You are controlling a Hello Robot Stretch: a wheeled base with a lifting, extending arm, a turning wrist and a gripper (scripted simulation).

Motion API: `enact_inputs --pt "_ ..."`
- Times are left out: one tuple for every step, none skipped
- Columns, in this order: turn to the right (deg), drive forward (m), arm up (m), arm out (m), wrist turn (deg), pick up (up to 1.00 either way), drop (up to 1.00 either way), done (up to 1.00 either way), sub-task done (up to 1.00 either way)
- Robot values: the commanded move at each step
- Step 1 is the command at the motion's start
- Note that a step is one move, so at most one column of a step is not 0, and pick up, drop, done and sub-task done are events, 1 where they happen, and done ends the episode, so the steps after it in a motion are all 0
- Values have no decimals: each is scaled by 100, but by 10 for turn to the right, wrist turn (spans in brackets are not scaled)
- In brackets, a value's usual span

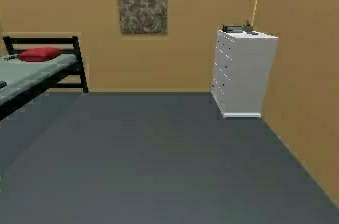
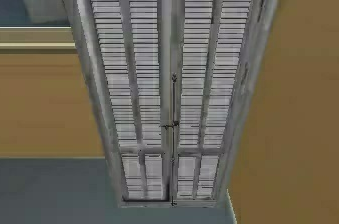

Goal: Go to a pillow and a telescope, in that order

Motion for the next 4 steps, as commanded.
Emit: enact_inputs --pt "0 5 0 0 0 0 0 0 0" --pt "-180 0 0 0 0 0 0 0 0" --pt "-30 0 0 0 0 0 0 0 0" --pt "0 100 0 0 0 0 0 0 0"
